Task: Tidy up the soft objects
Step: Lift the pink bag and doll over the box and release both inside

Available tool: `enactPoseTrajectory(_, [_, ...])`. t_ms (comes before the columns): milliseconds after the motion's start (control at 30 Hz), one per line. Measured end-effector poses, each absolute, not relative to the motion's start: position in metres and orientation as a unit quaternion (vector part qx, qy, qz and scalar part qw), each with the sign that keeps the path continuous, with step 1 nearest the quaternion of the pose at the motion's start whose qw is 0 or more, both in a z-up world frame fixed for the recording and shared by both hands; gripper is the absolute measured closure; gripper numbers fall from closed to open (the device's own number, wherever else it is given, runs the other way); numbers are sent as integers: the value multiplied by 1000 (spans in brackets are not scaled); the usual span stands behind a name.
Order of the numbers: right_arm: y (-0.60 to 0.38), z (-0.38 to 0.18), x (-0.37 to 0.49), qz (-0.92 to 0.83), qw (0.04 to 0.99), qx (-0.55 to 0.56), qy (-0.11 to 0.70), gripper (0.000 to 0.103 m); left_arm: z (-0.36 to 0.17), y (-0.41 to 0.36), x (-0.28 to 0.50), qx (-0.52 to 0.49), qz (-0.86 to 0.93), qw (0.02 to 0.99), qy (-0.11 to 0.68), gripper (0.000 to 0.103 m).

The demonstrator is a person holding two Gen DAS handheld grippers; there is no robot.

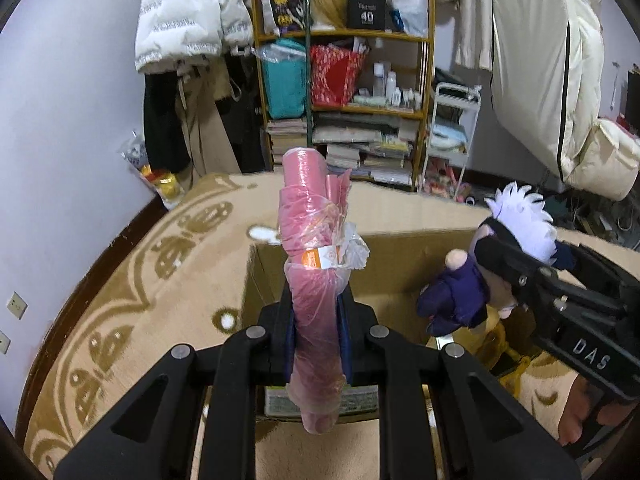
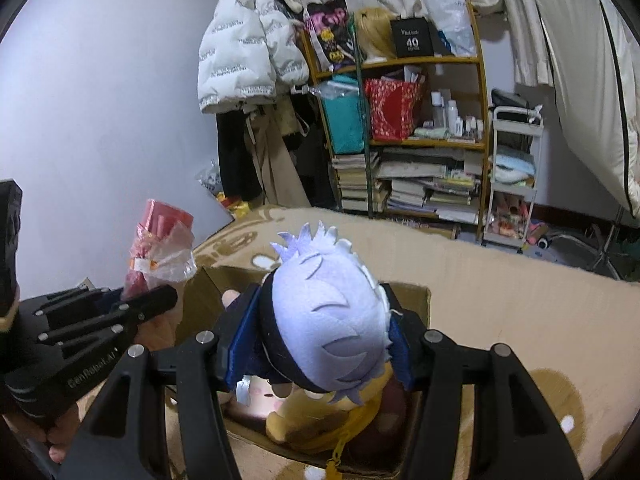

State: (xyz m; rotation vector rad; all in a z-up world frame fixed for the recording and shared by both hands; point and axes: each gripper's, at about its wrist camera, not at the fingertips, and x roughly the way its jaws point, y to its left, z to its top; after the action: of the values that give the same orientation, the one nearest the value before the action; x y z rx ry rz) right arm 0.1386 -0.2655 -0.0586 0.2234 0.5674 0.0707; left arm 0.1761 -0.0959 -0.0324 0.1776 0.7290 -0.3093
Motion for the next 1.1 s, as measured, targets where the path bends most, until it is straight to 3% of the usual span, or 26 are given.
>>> enactPoseTrajectory(333, [-278, -85, 147, 43, 933, 153, 324, 41, -45, -93, 181, 75, -158, 906, 384, 83])
enactPoseTrajectory(933, [-280, -83, 140, 45, 930, 164, 327, 40, -36, -86, 170, 86, -134, 908, 387, 77])
enactPoseTrajectory(1100, [-277, -78, 134, 38, 932, 157, 324, 33, -30, -79, 165, 88, -121, 911, 384, 76])
